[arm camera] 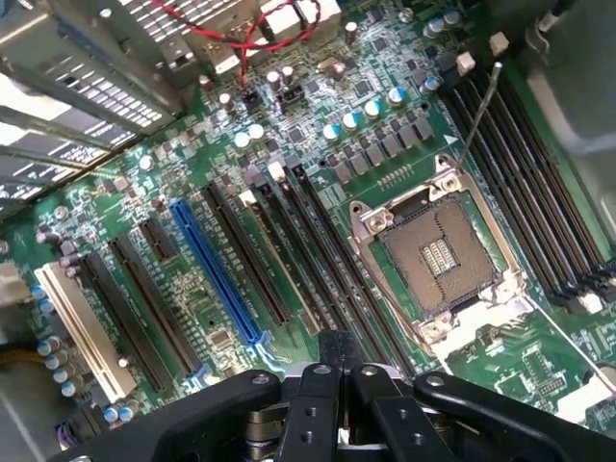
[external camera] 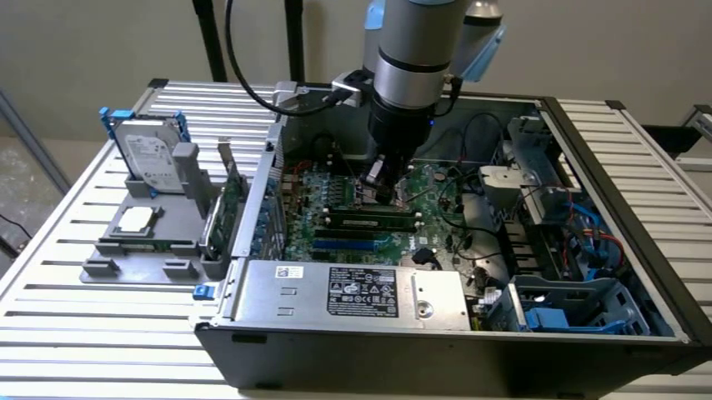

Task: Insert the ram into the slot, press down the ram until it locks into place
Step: 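Press down the ram until it locks into place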

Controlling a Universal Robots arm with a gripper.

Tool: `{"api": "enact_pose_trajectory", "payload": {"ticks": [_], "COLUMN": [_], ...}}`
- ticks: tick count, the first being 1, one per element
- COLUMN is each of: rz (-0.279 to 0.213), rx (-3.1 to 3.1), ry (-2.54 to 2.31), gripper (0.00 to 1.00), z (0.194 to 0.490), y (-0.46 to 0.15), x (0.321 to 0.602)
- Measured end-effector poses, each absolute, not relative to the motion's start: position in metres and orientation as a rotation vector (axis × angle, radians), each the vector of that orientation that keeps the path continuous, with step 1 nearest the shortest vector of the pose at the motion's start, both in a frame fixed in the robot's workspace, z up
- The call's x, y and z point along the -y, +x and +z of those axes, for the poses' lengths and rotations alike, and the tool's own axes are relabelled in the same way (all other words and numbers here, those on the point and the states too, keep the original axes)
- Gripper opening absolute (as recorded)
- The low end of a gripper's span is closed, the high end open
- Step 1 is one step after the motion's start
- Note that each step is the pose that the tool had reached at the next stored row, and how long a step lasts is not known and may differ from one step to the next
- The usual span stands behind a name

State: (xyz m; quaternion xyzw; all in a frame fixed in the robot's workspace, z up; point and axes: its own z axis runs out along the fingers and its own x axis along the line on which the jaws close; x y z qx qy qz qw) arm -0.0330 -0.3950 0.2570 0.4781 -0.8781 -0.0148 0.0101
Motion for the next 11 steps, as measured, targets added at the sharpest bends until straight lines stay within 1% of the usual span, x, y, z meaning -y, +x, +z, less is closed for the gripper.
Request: {"api": "enact_pose_trajectory", "payload": {"ticks": [11], "rz": [-0.049], "rx": [2.876], "ry": [1.221], "gripper": [0.11], "z": [0.2570], "y": [-0.0330], "x": [0.3950]}}
